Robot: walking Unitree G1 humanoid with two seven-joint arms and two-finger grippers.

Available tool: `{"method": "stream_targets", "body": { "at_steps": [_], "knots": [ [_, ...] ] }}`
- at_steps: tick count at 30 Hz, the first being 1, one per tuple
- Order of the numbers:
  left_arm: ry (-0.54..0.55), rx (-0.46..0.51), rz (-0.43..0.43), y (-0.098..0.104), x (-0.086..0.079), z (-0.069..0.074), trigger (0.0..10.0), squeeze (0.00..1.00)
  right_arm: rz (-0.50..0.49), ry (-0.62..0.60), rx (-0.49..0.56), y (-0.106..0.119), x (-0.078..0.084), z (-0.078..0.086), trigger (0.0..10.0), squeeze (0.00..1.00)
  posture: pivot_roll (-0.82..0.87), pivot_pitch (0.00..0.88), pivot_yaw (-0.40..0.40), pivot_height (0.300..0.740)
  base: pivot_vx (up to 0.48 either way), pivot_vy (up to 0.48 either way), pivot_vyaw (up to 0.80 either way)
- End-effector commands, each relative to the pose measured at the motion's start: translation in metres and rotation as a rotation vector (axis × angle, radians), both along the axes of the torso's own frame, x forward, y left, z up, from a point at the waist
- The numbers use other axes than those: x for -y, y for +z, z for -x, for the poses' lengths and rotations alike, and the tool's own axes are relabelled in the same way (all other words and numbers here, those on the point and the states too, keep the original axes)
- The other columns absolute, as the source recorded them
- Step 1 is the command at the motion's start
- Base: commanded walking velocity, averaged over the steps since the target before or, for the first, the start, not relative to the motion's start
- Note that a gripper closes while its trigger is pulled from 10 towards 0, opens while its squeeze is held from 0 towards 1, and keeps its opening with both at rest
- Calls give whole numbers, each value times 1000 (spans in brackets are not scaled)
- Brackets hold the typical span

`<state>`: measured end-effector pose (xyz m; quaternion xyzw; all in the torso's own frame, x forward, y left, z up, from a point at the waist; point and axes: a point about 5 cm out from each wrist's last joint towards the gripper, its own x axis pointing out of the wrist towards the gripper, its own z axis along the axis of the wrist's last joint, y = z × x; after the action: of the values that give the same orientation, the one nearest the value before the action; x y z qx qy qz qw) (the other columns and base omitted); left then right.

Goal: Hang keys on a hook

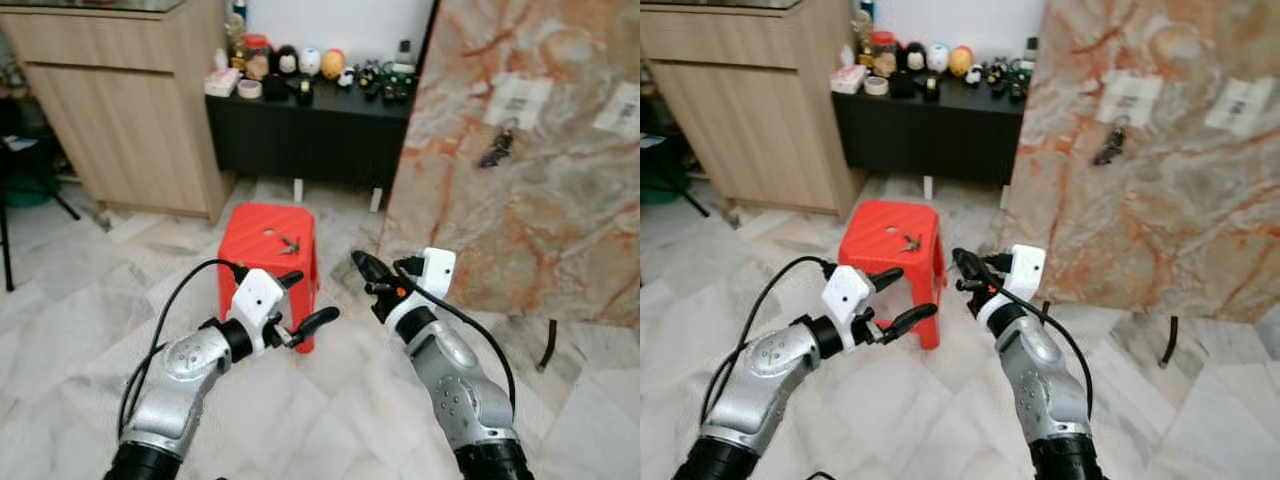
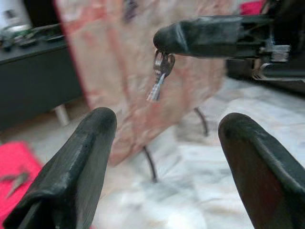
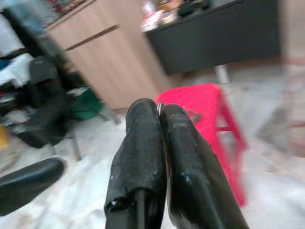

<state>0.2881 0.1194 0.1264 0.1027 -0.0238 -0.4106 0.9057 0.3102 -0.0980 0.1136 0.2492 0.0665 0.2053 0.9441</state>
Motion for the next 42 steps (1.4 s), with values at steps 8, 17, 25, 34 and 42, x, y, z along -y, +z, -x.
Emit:
{"method": "stream_targets", "body": {
  "at_steps": [8, 17, 25, 34, 42],
  "knots": [
    [-6, 17, -21, 4, -3, 0, 10000, 0, 9, -3, 17, 7, -4, 1, 10000, 0, 87, 0, -81, 740, 0, 0, -775],
    [-29, 7, -26, 4, -1, 1, 10000, 0, 37, -3, -6, 7, -8, 2, 10000, 0, 88, 0, -74, 740, 0, 0, -772],
    [-84, -20, -42, 4, 2, 3, 10000, 0, 56, 10, -3, 13, -11, 3, 10000, 0, 86, 3, -68, 740, 0, 0, -285],
    [-98, -36, -45, 1, 6, 2, 10000, 0, 103, 165, -41, 14, -26, 10, 10000, 0, 84, 10, -62, 740, 0, 0, 0],
    [-130, -42, -31, 2, 11, 2, 10000, 0, 104, 154, -45, 15, -26, 10, 10000, 0, 84, 12, -58, 740, 0, 0, 0]
  ]
}}
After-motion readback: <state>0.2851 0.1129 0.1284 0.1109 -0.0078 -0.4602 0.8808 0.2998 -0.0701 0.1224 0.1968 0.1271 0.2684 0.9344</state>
